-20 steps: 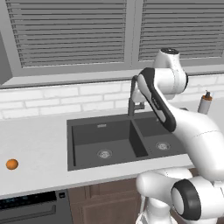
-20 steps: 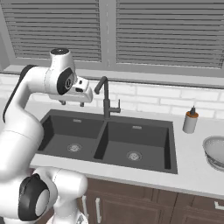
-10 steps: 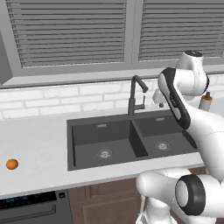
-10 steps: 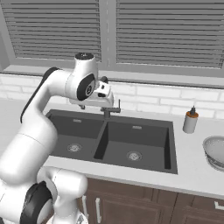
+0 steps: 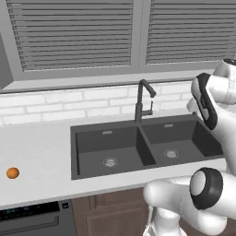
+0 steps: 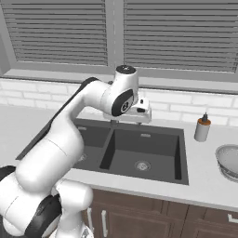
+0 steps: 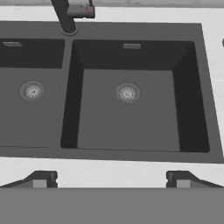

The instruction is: Put the colander in the sink, put the tangerine in the colander, and turn on the sink faucet and pour water over the colander.

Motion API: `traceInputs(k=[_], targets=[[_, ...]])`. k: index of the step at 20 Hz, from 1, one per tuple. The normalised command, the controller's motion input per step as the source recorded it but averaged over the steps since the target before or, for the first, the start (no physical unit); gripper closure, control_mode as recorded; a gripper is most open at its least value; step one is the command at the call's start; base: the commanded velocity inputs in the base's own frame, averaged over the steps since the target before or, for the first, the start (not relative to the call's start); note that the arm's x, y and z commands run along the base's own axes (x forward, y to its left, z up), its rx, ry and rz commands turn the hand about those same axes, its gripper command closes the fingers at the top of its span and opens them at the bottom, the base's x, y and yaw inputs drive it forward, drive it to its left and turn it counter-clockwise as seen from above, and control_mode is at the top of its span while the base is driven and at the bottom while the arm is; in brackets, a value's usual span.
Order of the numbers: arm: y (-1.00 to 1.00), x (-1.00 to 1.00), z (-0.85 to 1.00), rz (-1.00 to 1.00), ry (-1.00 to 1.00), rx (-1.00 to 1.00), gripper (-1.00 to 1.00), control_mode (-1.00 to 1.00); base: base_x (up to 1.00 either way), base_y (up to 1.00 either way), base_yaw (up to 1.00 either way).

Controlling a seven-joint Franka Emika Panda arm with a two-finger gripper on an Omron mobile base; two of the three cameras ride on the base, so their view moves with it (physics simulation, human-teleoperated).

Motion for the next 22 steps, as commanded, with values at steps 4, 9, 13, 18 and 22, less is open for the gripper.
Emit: traceInputs(k=[4,9,13,18,22], targets=[[-1.00,0.16,-0.28,0.00,0.10,-0.05,-1.00,-1.00,0.00,0.00,0.00],[-1.00,0.19,-0.37,0.00,0.13,-0.09,-1.00,-1.00,0.00,0.00,0.00],[-0.91,0.10,-0.31,0.00,0.14,-0.16,-1.00,-1.00,0.00,0.00,0.00],[-0.60,0.00,-0.18,0.00,0.10,-0.17,-1.00,-1.00,0.00,0.00,0.00],[-0.53,-0.05,-0.10,0.00,0.01,-0.13,-1.00,-1.00,0.00,0.00,0.00]])
